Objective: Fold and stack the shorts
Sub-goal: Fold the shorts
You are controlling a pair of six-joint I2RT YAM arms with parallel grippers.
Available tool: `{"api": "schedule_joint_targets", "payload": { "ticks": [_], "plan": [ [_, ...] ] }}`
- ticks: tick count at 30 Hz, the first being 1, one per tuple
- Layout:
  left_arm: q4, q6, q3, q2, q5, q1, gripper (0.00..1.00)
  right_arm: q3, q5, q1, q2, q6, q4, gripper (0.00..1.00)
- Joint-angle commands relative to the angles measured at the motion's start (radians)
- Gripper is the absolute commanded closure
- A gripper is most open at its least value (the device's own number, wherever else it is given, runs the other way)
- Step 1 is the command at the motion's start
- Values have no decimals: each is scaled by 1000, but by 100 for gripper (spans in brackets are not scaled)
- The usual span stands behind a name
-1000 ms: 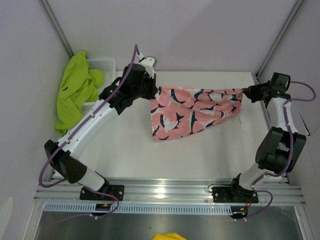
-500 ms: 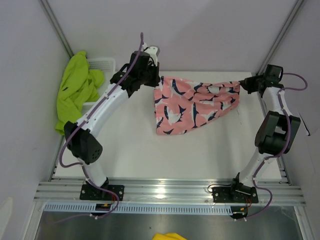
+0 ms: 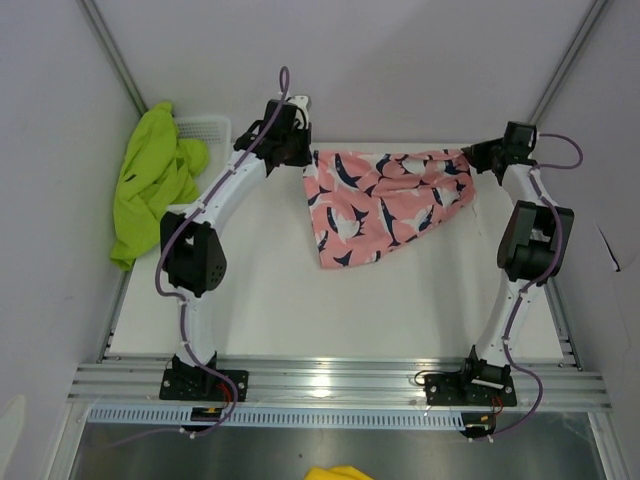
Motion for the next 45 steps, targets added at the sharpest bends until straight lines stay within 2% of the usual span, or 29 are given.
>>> {"api": "schedule_joint_targets", "payload": {
  "ticks": [1,3,4,5,6,7,8,9,10,13,15,18,21,24,27,30,31,36,40,41,45],
  "plan": [
    [36,25,63,32,36,36,100,116,27,32,69,25,131,94],
    [40,24,66,62,43,47,100,158,36,43,122,28,164,90],
    [43,27,67,76,43,50,100,165,42,47,136,31,180,82],
    [42,25,73,104,40,56,100,169,47,53,164,38,248,78],
    [34,27,81,122,40,57,96,173,53,57,174,55,278,69],
    [4,30,110,143,41,61,92,177,68,61,187,60,327,39],
    [-15,32,150,166,40,67,86,191,74,69,199,60,330,27],
    [-38,30,171,206,38,68,58,218,82,72,228,55,312,13],
    [-86,27,225,222,32,70,46,281,81,73,242,19,290,2],
    [-108,6,219,204,21,80,36,338,32,72,245,-64,255,1],
    [-87,-10,162,127,17,80,28,263,21,64,163,-101,270,1],
    [-44,-27,32,40,-8,79,22,102,33,52,63,-201,284,2],
    [-32,-39,-37,-60,-32,70,21,-32,35,47,-49,-339,263,3],
    [48,-57,-141,-137,1,54,21,-59,51,46,-74,-454,198,5],
    [125,-85,-244,-178,49,30,21,-7,96,49,-14,-509,50,5],
    [218,-93,-312,-189,53,-10,21,119,131,53,76,-553,-117,5],
    [275,-97,-371,-192,47,-27,21,172,186,60,95,-567,-191,5],
    [445,-128,-493,-223,41,-56,21,326,239,95,225,-641,-355,5],
    [485,-111,-554,-252,30,-82,21,524,269,127,339,-719,-535,8],
    [487,-108,-563,-255,29,-85,21,562,331,133,349,-728,-565,9],
    [484,-91,-577,-260,33,-90,21,503,427,173,331,-771,-641,13]
  ]
}}
